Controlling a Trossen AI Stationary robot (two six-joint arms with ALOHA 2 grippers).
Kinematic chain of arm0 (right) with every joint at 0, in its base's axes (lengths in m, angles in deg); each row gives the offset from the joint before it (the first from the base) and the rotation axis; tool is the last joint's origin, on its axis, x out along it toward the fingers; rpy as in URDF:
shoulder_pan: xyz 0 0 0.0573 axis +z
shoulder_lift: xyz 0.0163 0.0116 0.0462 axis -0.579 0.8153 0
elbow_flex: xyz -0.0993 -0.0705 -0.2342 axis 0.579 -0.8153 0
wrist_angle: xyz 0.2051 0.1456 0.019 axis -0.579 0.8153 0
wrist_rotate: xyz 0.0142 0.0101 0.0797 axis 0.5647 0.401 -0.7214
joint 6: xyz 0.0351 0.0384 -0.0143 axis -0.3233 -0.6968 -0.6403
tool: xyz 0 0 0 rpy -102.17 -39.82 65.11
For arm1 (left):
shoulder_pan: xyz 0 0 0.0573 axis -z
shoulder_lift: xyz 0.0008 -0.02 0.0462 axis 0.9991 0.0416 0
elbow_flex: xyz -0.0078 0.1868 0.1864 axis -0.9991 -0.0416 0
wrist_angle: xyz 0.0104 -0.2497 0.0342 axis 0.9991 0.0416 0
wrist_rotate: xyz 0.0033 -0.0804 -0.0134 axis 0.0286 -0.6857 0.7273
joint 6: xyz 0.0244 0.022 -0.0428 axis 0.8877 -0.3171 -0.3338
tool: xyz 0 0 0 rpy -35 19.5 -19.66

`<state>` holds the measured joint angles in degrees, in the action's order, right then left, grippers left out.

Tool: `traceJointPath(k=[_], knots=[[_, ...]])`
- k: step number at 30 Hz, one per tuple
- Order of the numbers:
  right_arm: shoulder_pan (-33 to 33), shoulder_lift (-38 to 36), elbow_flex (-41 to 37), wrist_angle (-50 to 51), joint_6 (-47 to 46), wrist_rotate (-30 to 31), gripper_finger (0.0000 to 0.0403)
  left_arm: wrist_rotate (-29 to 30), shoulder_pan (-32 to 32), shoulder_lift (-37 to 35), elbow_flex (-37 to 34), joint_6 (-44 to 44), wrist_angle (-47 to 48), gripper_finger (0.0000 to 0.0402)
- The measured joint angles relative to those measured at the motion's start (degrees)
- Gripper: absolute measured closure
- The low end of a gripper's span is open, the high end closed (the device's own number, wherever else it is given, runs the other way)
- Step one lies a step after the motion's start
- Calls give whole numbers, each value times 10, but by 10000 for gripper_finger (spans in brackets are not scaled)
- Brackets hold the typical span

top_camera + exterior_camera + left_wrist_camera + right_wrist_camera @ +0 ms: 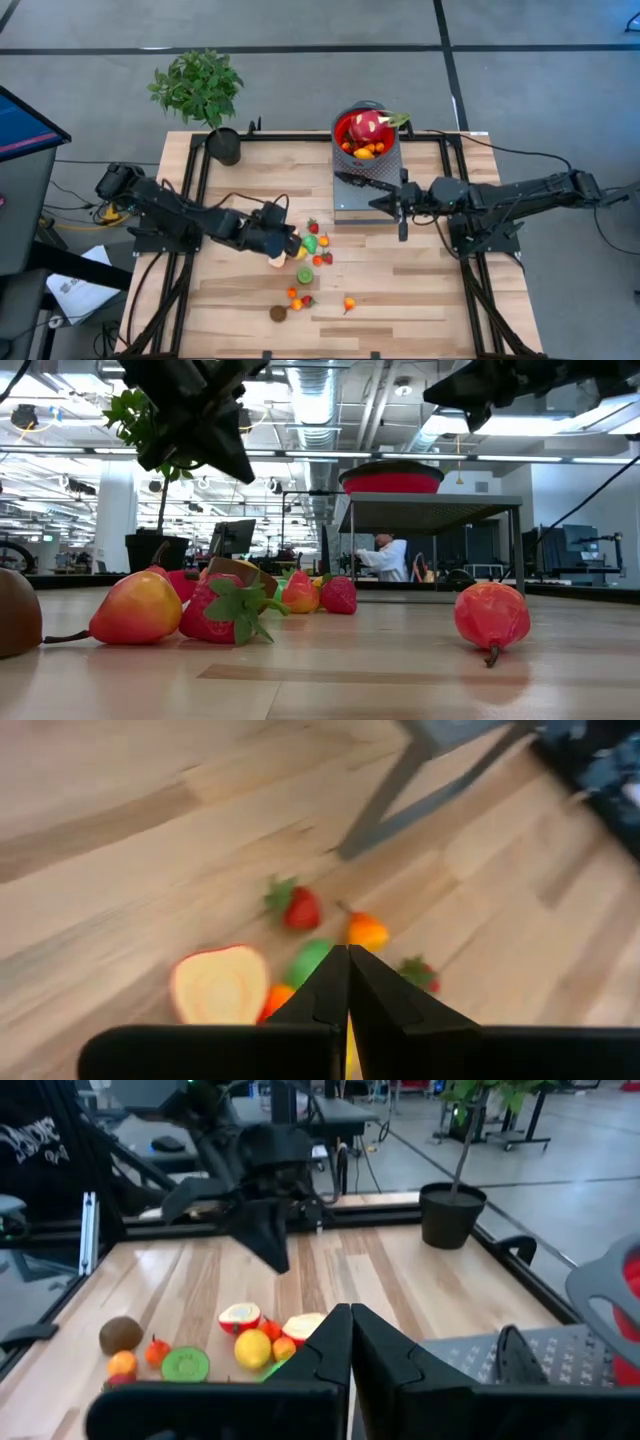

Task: Pick & Place Fruit
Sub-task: Put the red half apple into the red colander on the shelf

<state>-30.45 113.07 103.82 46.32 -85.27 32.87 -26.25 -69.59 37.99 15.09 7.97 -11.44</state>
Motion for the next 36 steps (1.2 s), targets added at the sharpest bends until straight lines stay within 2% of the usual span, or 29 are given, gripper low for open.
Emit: traceJointPath(k=[6,13,17,21,31,36], knots=[[0,0,0,20,1,0,400,-2,-22,0,0,-15,44,401],[0,1,0,20,1,0,400,-49,-46,0,0,3,47,399],[0,1,0,22,1,0,400,-51,-55,0,0,7,48,383],[0,1,0,22,1,0,400,-63,-68,0,-1,6,48,338],[0,1,0,31,1,0,400,-104,-92,0,-1,1,51,180],[0,1,0,33,1,0,400,-108,-91,0,-11,1,52,116]])
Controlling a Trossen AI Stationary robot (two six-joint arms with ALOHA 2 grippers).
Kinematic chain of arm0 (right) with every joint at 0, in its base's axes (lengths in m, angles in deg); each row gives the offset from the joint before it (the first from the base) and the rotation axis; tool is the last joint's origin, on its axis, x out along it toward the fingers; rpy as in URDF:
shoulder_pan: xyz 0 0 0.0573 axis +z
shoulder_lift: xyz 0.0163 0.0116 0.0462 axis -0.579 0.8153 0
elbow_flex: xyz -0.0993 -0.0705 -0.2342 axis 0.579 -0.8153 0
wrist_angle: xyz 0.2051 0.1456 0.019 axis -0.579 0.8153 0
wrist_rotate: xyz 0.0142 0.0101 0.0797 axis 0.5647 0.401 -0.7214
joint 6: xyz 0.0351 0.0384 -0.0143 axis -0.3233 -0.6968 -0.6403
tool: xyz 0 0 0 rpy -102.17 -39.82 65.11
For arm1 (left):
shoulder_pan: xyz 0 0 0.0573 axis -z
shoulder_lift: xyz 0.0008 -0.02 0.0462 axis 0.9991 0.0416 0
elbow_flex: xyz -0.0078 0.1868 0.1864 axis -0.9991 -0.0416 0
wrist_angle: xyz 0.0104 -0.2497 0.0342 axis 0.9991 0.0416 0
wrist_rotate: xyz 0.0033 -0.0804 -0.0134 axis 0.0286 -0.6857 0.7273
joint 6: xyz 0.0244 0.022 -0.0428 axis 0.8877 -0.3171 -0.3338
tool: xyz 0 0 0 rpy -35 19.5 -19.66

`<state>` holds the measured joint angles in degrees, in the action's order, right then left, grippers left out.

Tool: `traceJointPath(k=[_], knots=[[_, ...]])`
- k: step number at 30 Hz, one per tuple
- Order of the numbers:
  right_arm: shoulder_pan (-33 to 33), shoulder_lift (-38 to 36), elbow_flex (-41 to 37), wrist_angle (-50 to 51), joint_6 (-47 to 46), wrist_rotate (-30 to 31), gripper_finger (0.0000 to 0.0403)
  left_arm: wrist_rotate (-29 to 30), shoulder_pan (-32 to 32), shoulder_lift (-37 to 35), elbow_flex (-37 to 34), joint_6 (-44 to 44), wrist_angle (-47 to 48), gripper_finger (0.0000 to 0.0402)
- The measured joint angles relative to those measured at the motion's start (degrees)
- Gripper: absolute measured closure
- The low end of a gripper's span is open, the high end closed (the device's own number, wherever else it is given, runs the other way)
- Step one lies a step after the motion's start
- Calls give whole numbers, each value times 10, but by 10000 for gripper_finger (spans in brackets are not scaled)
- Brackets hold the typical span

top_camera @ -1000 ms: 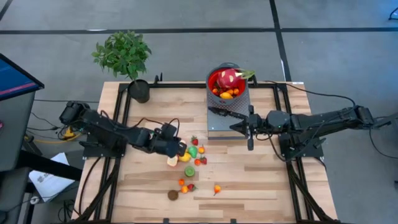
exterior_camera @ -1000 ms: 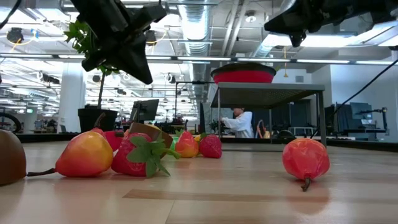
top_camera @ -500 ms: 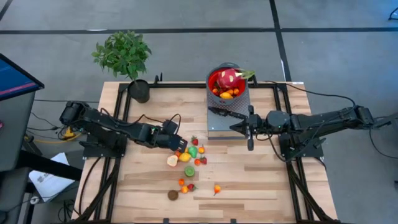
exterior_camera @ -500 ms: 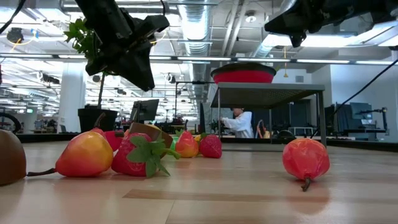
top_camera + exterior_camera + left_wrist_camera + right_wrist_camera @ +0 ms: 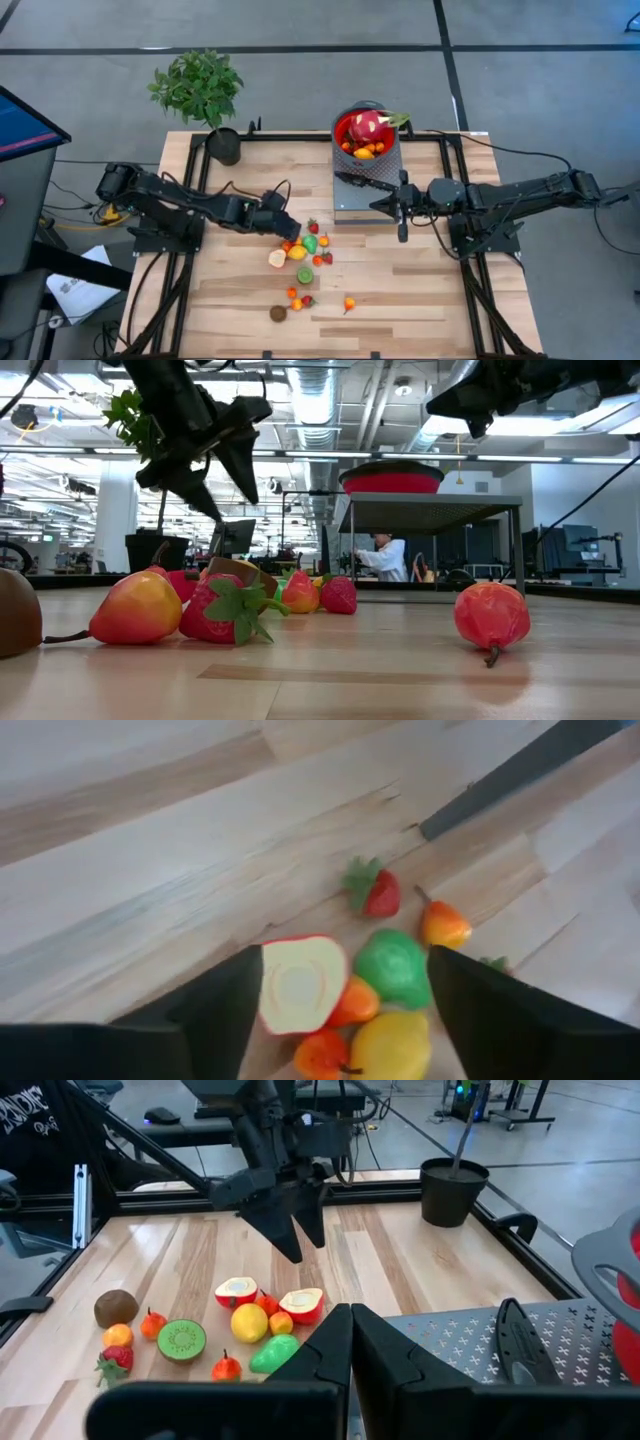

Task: Pick & Place Fruit
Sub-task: Put the red half apple into the red colander on the shelf

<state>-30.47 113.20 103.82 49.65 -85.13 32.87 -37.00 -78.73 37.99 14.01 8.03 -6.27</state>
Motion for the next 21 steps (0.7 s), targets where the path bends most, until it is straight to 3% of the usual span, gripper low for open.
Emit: traceJointPath(k=[11,21], knots=[[0,0,0,0,0,0,400,-17,2,0,-46,-30,-5,33],[0,0,0,0,0,0,400,-9,0,0,-52,-30,-19,33]])
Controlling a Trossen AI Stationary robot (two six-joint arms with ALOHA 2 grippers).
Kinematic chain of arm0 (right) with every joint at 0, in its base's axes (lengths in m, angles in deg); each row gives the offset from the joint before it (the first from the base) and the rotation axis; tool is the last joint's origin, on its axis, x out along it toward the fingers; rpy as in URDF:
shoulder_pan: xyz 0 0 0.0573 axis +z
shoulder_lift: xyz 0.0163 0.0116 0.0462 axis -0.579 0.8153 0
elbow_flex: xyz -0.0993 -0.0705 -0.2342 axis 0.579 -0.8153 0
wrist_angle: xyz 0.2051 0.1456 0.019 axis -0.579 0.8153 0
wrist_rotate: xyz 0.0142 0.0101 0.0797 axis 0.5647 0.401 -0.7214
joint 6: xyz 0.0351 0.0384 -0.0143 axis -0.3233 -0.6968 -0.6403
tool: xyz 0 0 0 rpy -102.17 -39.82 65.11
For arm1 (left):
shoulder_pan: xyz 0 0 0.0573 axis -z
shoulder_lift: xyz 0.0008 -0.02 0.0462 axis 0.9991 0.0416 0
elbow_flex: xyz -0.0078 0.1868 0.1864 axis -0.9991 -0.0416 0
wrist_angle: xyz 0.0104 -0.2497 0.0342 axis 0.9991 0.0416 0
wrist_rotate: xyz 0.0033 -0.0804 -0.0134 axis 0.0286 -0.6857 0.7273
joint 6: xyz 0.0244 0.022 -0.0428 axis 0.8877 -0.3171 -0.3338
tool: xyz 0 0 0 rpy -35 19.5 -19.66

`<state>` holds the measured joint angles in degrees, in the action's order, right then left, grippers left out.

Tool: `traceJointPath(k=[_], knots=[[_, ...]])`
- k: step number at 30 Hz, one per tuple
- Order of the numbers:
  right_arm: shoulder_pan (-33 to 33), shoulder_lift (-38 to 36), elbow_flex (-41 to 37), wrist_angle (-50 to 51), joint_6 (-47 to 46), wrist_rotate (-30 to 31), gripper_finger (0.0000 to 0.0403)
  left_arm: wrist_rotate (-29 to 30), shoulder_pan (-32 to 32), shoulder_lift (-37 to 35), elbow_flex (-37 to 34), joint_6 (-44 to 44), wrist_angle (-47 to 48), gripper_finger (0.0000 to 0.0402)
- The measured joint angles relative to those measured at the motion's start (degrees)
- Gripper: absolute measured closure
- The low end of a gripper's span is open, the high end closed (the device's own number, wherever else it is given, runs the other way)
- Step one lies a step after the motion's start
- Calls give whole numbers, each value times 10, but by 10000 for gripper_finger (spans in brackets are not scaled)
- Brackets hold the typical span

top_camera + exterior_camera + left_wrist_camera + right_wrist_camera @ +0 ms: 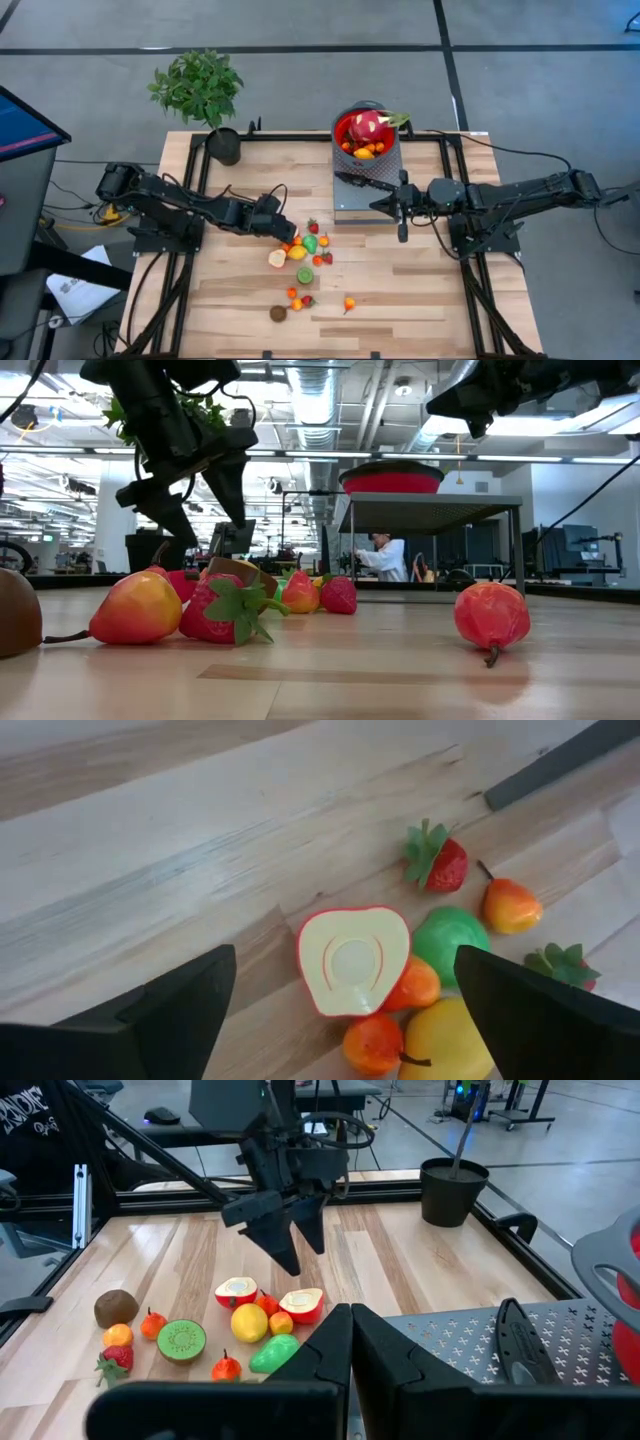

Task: Pick & Place Fruit
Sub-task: Put the red half apple into the red colander on the shelf

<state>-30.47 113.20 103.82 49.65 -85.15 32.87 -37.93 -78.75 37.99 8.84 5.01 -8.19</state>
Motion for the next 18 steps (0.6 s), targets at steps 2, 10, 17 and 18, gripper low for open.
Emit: traceJointPath(k=[2,10,17,18], knots=[[0,0,0,0,0,0,400,1,0,0,0,0,-1,38],[0,0,0,0,0,0,400,10,1,0,0,-15,-7,55],[0,0,0,1,0,0,400,9,1,27,0,-15,-36,64],[0,0,0,2,0,0,400,8,1,34,0,-15,-41,64]])
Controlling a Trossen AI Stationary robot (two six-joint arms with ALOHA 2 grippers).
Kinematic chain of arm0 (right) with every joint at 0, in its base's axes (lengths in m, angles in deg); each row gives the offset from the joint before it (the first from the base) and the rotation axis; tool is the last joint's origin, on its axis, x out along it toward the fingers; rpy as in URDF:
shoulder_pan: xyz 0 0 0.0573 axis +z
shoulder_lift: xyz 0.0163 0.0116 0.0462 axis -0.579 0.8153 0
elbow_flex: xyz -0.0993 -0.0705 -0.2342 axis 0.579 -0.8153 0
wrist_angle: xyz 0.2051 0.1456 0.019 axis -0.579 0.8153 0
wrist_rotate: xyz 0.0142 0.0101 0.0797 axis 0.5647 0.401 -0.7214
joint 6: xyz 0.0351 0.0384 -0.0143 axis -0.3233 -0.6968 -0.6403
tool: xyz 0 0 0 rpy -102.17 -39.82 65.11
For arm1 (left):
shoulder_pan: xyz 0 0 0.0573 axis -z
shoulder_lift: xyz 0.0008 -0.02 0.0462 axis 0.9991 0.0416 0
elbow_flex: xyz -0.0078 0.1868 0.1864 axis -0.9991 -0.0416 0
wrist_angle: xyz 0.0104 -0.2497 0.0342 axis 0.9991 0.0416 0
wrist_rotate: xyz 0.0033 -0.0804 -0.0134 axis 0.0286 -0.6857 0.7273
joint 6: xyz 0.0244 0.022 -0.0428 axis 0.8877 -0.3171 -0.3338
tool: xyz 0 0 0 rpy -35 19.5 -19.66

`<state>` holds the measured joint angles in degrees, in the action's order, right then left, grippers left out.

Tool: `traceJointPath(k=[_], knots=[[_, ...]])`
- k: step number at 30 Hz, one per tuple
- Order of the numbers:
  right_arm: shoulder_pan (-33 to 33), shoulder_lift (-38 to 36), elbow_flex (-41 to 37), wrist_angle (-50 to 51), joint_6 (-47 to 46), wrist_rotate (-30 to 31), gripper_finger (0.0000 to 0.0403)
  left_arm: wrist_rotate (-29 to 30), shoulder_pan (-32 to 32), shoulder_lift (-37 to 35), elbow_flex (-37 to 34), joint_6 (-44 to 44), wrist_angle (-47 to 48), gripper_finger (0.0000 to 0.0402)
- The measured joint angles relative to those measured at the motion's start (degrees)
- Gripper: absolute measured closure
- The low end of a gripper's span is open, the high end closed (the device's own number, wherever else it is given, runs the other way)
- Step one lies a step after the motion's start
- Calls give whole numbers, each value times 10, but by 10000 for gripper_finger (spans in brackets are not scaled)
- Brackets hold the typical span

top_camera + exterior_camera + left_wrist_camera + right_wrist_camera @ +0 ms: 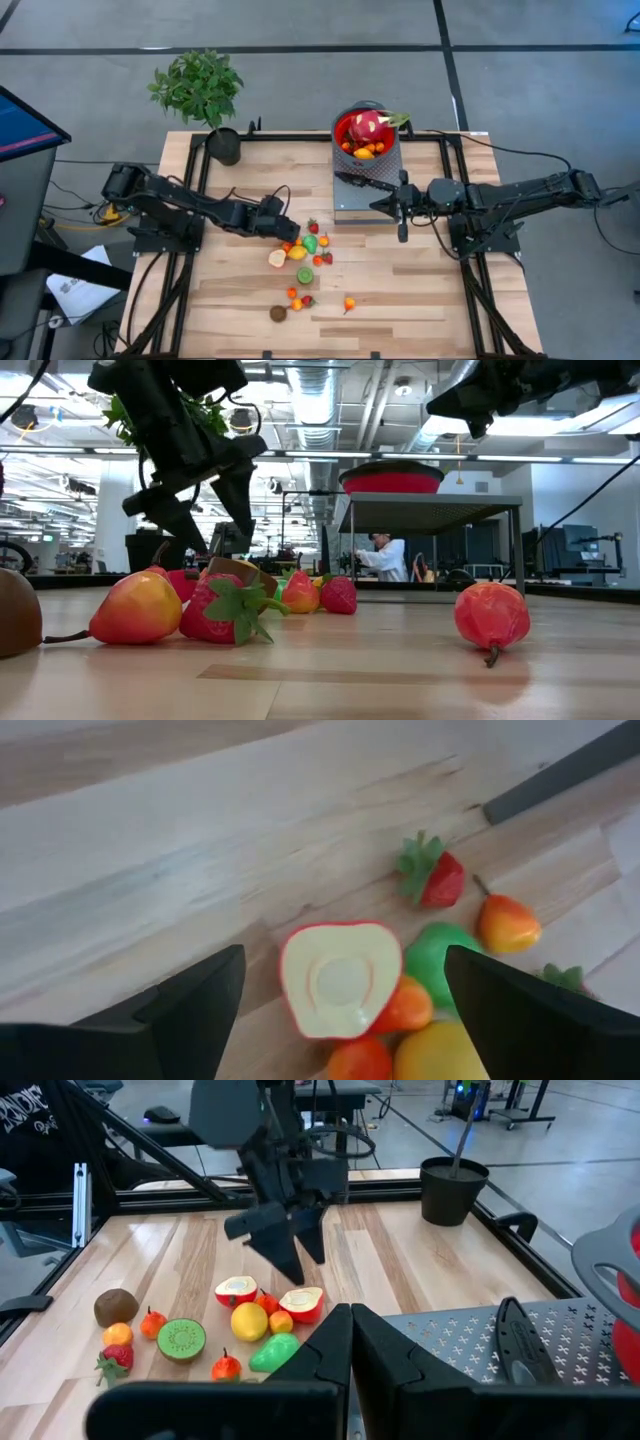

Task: Pick & Place Fruit
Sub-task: Put the red half apple into the red colander on the shelf

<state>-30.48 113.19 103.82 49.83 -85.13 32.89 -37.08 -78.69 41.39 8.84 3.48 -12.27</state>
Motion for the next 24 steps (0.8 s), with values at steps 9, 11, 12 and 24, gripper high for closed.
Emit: traceJointPath(k=[9,11,12,24], knots=[[0,0,0,8,0,0,400,-29,0,54,0,-15,-48,65],[0,0,0,9,0,0,400,-32,0,54,0,-15,-47,65],[0,0,0,9,0,0,400,-32,0,54,0,-15,-51,65],[0,0,0,9,0,0,400,-27,0,85,0,-13,-56,65]])
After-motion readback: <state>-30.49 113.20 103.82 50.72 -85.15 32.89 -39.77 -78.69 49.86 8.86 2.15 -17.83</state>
